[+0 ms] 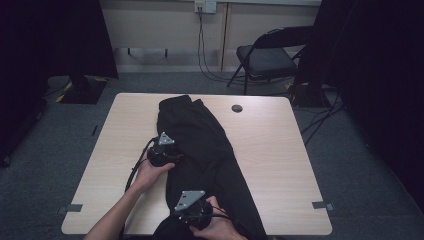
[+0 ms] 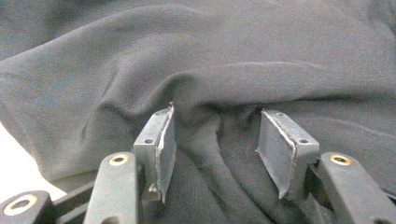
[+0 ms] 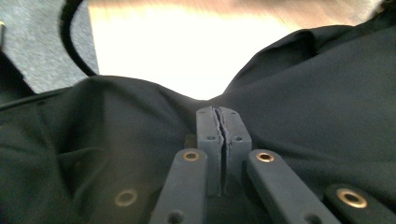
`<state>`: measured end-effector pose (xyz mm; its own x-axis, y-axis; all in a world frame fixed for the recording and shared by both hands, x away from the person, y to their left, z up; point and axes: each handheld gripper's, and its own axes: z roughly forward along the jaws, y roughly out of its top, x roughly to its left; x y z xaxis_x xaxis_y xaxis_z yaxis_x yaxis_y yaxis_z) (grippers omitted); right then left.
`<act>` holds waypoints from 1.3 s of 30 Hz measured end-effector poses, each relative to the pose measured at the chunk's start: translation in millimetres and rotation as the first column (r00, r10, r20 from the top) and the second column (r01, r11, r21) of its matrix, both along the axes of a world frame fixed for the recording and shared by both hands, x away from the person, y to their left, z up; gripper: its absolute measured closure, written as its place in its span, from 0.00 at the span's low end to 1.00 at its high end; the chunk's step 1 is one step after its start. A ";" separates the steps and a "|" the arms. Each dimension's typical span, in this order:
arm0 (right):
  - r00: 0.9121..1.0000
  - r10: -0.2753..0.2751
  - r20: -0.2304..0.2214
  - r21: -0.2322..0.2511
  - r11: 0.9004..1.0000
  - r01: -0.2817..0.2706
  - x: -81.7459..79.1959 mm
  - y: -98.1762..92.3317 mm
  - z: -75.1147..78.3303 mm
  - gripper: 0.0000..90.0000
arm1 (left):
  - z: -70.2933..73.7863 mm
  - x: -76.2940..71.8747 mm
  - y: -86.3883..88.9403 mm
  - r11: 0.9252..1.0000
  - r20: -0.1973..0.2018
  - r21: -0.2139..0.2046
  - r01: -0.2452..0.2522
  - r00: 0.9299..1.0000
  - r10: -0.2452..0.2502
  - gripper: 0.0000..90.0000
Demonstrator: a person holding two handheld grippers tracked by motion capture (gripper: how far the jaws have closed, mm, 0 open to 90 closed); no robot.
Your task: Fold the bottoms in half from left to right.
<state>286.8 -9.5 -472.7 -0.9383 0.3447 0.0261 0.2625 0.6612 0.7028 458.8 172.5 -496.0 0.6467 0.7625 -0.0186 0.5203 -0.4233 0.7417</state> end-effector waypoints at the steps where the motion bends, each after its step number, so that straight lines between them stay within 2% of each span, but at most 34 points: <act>1: 1.000 0.000 0.000 0.000 1.000 0.000 0.0 0.0 0.0 0.98 | 0.0 0.0 0.0 1.000 0.000 0.000 0.000 1.000 0.000 0.52; 3: 1.000 -0.011 -0.015 0.052 0.999 0.012 -0.6 -14.2 16.4 0.98 | 0.2 0.2 -0.2 1.000 -0.003 -0.002 -0.006 1.000 0.006 0.51; 4: 0.999 -0.050 -0.003 0.084 0.995 0.050 -3.2 -30.9 29.9 0.98 | 0.6 0.2 -0.9 1.000 -0.001 0.006 -0.006 1.000 0.006 0.51; 6: 0.996 -0.087 -0.003 0.107 0.991 0.087 -5.7 -48.5 37.8 0.98 | 0.6 0.1 -1.0 1.000 -0.002 0.006 -0.008 1.000 0.009 0.52; 9: 0.985 -0.172 0.008 0.116 0.979 0.170 -8.2 -83.0 45.8 0.98 | 0.6 0.1 -1.1 1.000 -0.002 0.005 -0.010 1.000 0.010 0.52; 10: 0.985 -0.172 0.008 0.116 0.979 0.170 -8.2 -83.0 45.8 0.98 | 0.6 0.1 -1.1 1.000 -0.002 0.005 -0.010 1.000 0.010 0.52; 11: 0.970 -0.244 -0.001 0.138 0.960 0.241 -9.2 -110.2 51.1 0.98 | 0.6 0.0 -1.3 1.000 -0.003 0.005 -0.010 1.000 0.010 0.51; 12: 0.959 -0.283 0.001 0.147 0.949 0.280 -10.0 -124.1 53.3 0.98 | 0.6 0.2 -1.2 1.000 -0.003 0.005 -0.008 1.000 0.008 0.51; 13: 0.959 -0.283 0.001 0.147 0.949 0.280 -10.0 -124.1 53.3 0.98 | 0.6 0.2 -1.2 1.000 -0.003 0.005 -0.008 1.000 0.008 0.51; 14: 0.929 -0.369 0.026 0.126 0.923 0.363 -12.0 -152.9 54.6 0.98 | 0.8 0.5 -1.3 1.000 -0.008 0.003 -0.008 1.000 0.008 0.51; 15: 0.917 -0.398 0.026 0.120 0.912 0.393 -11.9 -162.0 53.3 0.98 | 1.0 0.6 -1.8 1.000 -0.010 0.003 -0.010 1.000 0.010 0.51; 17: 0.890 -0.456 0.017 0.067 0.889 0.454 -9.6 -181.7 44.6 0.98 | 1.0 0.7 -2.6 1.000 -0.011 -0.002 -0.001 1.000 0.001 0.51; 18: 0.880 -0.475 -0.011 0.031 0.879 0.475 -7.9 -188.5 37.6 0.98 | 1.0 0.7 -2.6 1.000 -0.011 -0.002 -0.001 1.000 0.001 0.51; 19: 0.880 -0.475 -0.011 0.031 0.879 0.475 -7.9 -188.5 37.6 0.98 | 0.9 0.2 -4.1 1.000 -0.013 -0.005 0.005 1.000 -0.005 0.51; 20: 0.861 -0.504 -0.066 -0.018 0.863 0.504 -7.1 -196.0 23.3 0.87 | 1.4 -0.7 -6.2 1.000 -0.006 0.015 0.012 1.000 -0.011 0.51; 21: 0.861 -0.504 -0.066 -0.018 0.863 0.504 -7.1 -196.0 23.3 0.87 | 1.6 -0.8 -7.1 1.000 -0.008 0.017 0.008 1.000 -0.008 0.51; 22: 0.857 -0.510 -0.074 -0.034 0.860 0.509 -7.8 -195.7 21.4 0.77 | 1.9 -0.4 -7.3 1.000 -0.012 0.015 0.006 1.000 -0.005 0.51; 23: 0.861 -0.505 -0.064 0.001 0.863 0.506 -12.2 -191.5 28.4 0.72 | 1.7 -0.6 -6.5 1.000 -0.012 0.011 0.010 1.000 -0.009 0.51; 24: 0.861 -0.505 -0.064 0.001 0.863 0.506 -12.2 -191.5 28.4 0.72 | 1.7 -0.6 -6.5 1.000 -0.012 0.011 0.010 1.000 -0.009 0.51; 25: 0.869 -0.491 -0.059 0.023 0.870 0.493 -12.6 -189.6 33.0 0.70 | 1.8 -0.5 -6.3 1.000 -0.013 0.005 0.005 1.000 -0.005 0.51; 26: 0.876 -0.480 -0.045 0.054 0.875 0.482 -11.1 -185.3 40.2 0.66 | 1.5 -0.5 -7.4 1.000 -0.024 -0.026 -0.005 1.000 0.004 0.51; 27: 0.877 -0.479 -0.031 0.067 0.875 0.480 -7.4 -181.2 44.4 0.65 | 1.7 -0.3 -7.5 0.999 -0.032 -0.037 0.001 0.999 -0.002 0.52; 28: 0.886 -0.463 -0.021 0.074 0.883 0.463 -0.6 -176.4 46.1 0.65 | 2.5 -0.5 -8.5 0.999 -0.040 -0.032 0.008 0.999 -0.010 0.53; 29: 0.891 -0.453 -0.011 0.068 0.889 0.453 19.1 -165.0 44.8 0.62 | 3.4 -1.5 -10.9 1.000 -0.035 -0.010 0.021 0.999 -0.021 0.56; 30: 0.891 -0.453 -0.011 0.068 0.889 0.453 19.1 -165.0 44.8 0.62 | 3.4 -1.5 -10.9 1.000 -0.035 -0.010 0.021 0.999 -0.021 0.56; 31: 0.910 -0.416 0.003 0.051 0.908 0.415 43.0 -149.3 40.2 0.63 | 3.8 -2.8 -12.6 0.999 -0.024 0.015 0.031 0.999 -0.031 0.56; 32: 0.910 -0.416 0.003 0.051 0.908 0.415 43.0 -149.3 40.2 0.63 | 3.8 -2.8 -12.6 0.999 -0.024 0.015 0.031 0.999 -0.031 0.56; 33: 0.911 -0.409 0.051 0.025 0.912 0.408 70.5 -132.9 32.4 0.63 | 3.5 -2.7 -12.2 0.999 -0.023 0.018 0.043 0.999 -0.042 0.55; 34: 0.913 -0.406 0.037 0.017 0.914 0.406 82.4 -127.5 29.1 0.66 | 3.5 -2.7 -12.2 0.999 -0.023 0.018 0.043 0.999 -0.042 0.54; 35: 0.909 -0.415 0.040 0.001 0.910 0.415 97.3 -120.4 24.5 0.65 | 2.5 -2.3 -11.2 0.999 -0.029 -0.005 0.041 0.999 -0.041 0.54; 36: 0.896 -0.442 0.037 -0.001 0.897 0.442 110.8 -113.8 19.8 0.63 | 1.8 -2.4 -10.7 0.999 -0.025 -0.012 0.040 0.999 -0.040 0.53; 37: 0.888 -0.459 0.023 -0.004 0.888 0.459 122.0 -106.1 15.0 0.63 | 1.8 -2.4 -10.7 0.999 -0.025 -0.012 0.040 0.999 -0.040 0.52; 38: 0.888 -0.459 0.023 -0.004 0.888 0.459 122.0 -106.1 15.0 0.63 | 1.1 -2.8 -10.6 0.999 -0.020 -0.016 0.041 0.999 -0.041 0.52; 39: 0.890 -0.453 0.049 -0.024 0.890 0.455 132.3 -95.6 11.0 0.63 | 1.0 -3.0 -10.4 0.999 -0.012 -0.007 0.045 0.999 -0.045 0.52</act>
